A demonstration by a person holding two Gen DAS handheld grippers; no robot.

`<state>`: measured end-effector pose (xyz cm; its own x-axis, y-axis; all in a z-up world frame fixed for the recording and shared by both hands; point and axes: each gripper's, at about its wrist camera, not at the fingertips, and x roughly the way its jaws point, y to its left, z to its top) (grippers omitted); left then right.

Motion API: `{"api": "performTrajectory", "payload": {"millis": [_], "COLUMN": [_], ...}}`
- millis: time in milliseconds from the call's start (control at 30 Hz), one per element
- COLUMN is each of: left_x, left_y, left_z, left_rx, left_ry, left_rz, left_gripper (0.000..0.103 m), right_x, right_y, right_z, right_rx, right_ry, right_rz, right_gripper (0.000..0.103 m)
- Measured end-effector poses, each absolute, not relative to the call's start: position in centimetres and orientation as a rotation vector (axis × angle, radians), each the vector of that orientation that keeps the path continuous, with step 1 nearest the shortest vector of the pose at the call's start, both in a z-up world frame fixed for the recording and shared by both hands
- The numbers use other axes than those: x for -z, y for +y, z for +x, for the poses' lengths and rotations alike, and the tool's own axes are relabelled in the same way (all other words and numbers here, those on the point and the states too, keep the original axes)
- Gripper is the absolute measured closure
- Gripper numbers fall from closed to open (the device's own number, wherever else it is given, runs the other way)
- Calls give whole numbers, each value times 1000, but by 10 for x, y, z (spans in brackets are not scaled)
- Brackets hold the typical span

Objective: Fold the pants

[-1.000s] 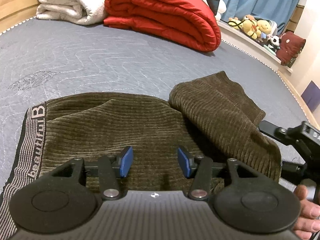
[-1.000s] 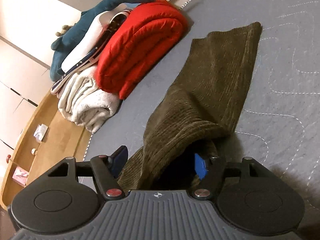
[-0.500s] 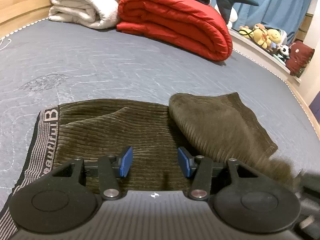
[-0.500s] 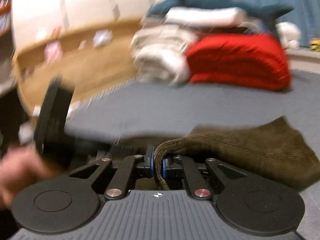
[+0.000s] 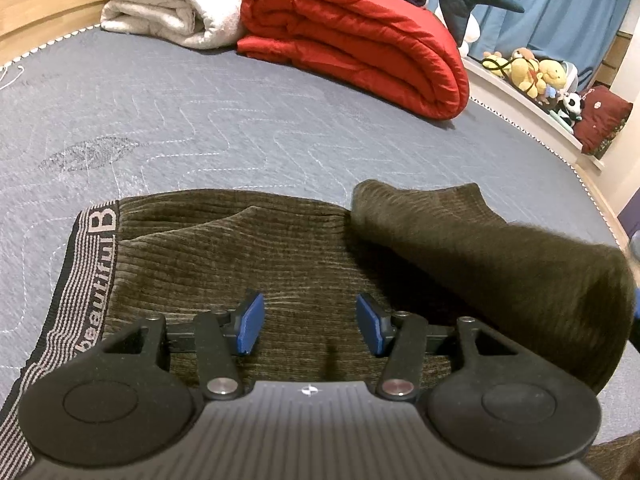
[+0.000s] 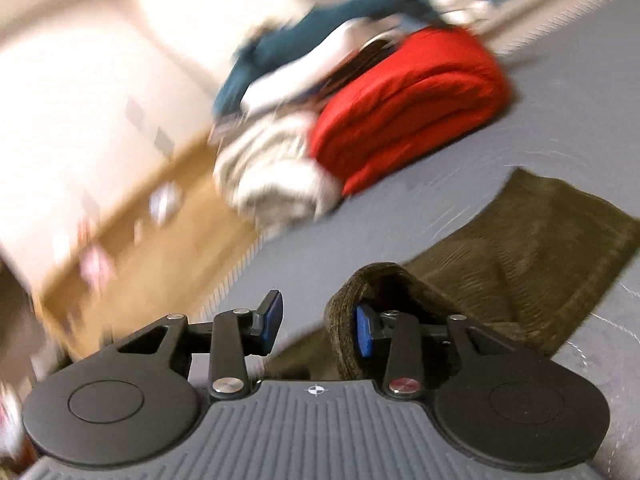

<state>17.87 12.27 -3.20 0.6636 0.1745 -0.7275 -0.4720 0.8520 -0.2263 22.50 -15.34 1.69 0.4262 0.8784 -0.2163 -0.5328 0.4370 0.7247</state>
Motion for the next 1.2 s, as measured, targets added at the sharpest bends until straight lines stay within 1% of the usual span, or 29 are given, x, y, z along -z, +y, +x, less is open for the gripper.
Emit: {"api": "performTrajectory", "payload": {"millis": [67, 133, 267, 333, 400, 467, 500, 567, 667, 767, 900, 967, 1033, 1133, 1200], "left_x": [32, 32, 31, 31, 31, 31, 31, 31, 30, 29, 29, 28, 28, 28, 29], "left_y": [123, 123, 122, 122, 122, 123, 123, 125, 127, 126, 125, 124, 123, 120, 119], "left_z": [178, 178, 178, 179, 179, 179, 178, 178, 177, 176, 176, 177, 177, 177, 178], "left_rx": [-377, -377, -375, -373, -374, -377, -381, -389, -396, -395, -383, -379, -376, -369, -367], "left_ry": [763, 763, 765, 767, 767, 765, 763, 758, 756, 753, 758, 758, 758, 760, 760], "left_rz": [-422, -423, -425, -424, -425, -424, -425, -429, -436, -438, -438, -439, -438, -434, -430], "left_gripper": [46, 45, 44, 43, 43, 43, 43, 43, 43, 43, 43, 43, 43, 43, 43], "right_x": [-10, -2, 4, -2, -12, -23, -25, -19, -7, -6, -31, -46, -56, -74, -85], "right_y": [-178, -199, -225, -222, -206, -176, -160, -126, -95, -105, -130, -133, -139, -152, -162], "right_z": [235, 236, 235, 232, 224, 212, 204, 185, 159, 163, 167, 160, 145, 137, 136], "right_rx": [-904, -836, -738, -782, -895, -1034, -1112, -1241, -1278, -1247, -1209, -1195, -1192, -1203, -1171], "right_ry": [621, 579, 485, 461, 463, 504, 538, 614, 665, 691, 622, 588, 529, 479, 418], "right_rz": [764, 848, 911, 860, 742, 553, 462, 265, 1, 25, 110, 41, -43, -56, -39], "right_gripper": [63, 60, 58, 58, 58, 58, 56, 52, 52, 53, 51, 49, 49, 50, 46]}}
